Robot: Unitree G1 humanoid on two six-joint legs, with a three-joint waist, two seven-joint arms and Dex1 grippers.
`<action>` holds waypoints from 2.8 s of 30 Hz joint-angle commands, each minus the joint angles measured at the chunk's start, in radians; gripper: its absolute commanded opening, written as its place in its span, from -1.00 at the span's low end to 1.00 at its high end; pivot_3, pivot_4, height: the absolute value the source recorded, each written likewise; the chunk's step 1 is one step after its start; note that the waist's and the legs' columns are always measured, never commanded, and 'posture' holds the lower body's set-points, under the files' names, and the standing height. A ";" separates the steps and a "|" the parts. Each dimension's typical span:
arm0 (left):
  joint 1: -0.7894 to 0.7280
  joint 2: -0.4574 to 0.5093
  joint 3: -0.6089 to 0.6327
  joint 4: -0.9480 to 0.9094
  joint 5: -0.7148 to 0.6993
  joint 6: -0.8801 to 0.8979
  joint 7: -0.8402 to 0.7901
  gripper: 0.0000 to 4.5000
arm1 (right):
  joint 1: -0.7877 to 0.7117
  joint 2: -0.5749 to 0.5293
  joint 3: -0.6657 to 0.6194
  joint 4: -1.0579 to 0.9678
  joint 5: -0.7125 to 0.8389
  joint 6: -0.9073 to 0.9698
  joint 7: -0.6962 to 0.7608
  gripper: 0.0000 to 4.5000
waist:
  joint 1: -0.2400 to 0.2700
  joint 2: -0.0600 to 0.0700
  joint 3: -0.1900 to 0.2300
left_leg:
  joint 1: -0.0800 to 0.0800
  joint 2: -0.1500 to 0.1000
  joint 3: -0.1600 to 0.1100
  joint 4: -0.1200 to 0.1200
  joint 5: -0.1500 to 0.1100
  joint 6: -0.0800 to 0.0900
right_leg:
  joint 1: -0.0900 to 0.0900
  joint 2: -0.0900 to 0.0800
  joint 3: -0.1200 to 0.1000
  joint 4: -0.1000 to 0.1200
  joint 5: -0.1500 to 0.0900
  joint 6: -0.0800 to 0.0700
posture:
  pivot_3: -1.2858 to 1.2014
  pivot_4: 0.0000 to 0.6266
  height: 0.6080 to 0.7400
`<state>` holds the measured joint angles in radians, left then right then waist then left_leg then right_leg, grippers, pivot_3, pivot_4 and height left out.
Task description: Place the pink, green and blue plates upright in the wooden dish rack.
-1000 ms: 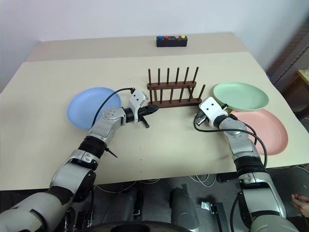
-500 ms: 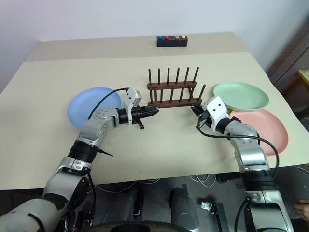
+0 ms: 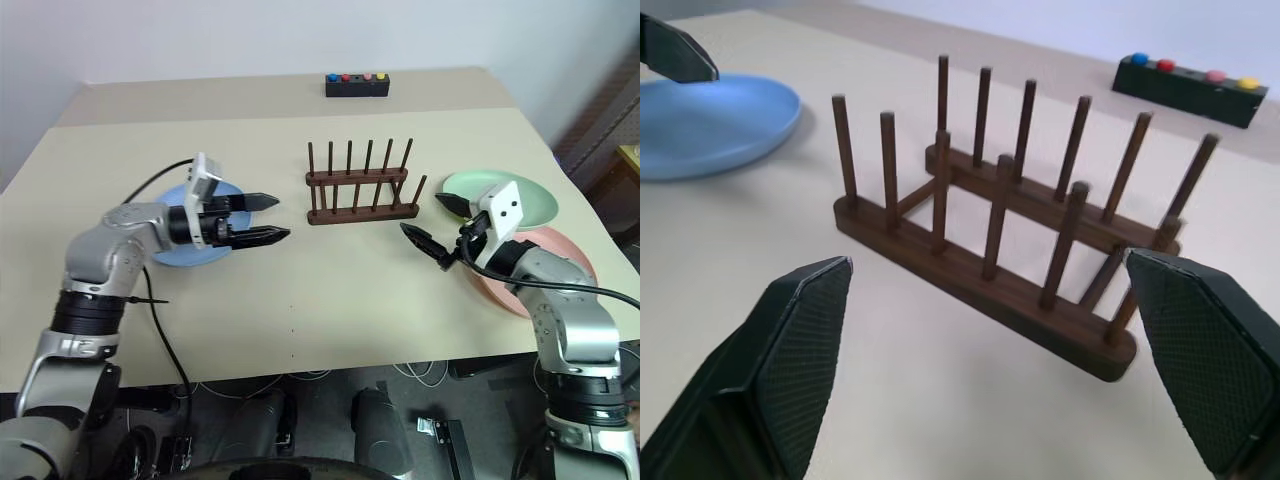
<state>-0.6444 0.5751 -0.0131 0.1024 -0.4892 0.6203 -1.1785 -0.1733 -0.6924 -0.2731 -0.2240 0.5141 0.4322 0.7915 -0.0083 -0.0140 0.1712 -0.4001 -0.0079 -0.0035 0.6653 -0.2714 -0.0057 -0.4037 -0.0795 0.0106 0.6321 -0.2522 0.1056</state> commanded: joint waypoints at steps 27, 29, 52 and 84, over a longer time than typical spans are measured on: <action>-0.006 0.120 0.124 0.008 -0.165 -0.178 -0.338 1.00 | 0.363 -0.332 -0.178 -0.058 -0.091 0.316 0.063 0.98 | -0.002 -0.001 0.001 | -0.003 0.000 0.001 0.001 0.000 0.000 | -0.002 0.000 0.000 -0.002 -0.002 -0.003 | 0.03 -0.52 1.00; 0.002 0.119 0.120 -0.005 -0.159 -0.191 -0.343 1.00 | 0.368 -0.336 -0.170 -0.048 -0.108 0.315 0.065 0.98 | -0.001 -0.001 0.001 | -0.003 0.000 0.001 0.001 0.000 0.000 | -0.002 0.000 0.000 -0.002 -0.002 -0.003 | 0.03 -0.52 1.00; 0.037 0.112 0.078 -0.034 -0.125 -0.245 -0.323 1.00 | 0.380 -0.363 -0.116 0.004 -0.222 0.300 0.092 -0.96 | 0.009 -0.002 0.000 | -0.003 0.000 0.000 0.001 0.000 0.000 | -0.001 0.000 0.000 -0.002 -0.002 -0.002 | 0.03 -0.52 1.00; 0.014 0.091 0.097 0.021 -0.117 -0.278 -0.276 1.00 | -0.196 -0.392 -0.561 0.032 0.700 0.900 0.127 -0.96 | 0.019 -0.002 0.001 | -0.005 0.001 0.001 0.002 0.000 0.001 | -0.003 -0.002 0.000 -0.004 -0.001 -0.004 | 0.03 -0.52 1.00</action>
<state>-0.6044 0.6644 0.0569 0.1221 -0.6005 0.3577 -1.4656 -0.3162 -1.0993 -0.7866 -0.2645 1.1569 1.3372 0.9998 0.0105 -0.0161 0.1722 -0.4050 -0.0072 -0.0024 0.6673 -0.2714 -0.0052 -0.4066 -0.0810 0.0109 0.6283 -0.2533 0.1010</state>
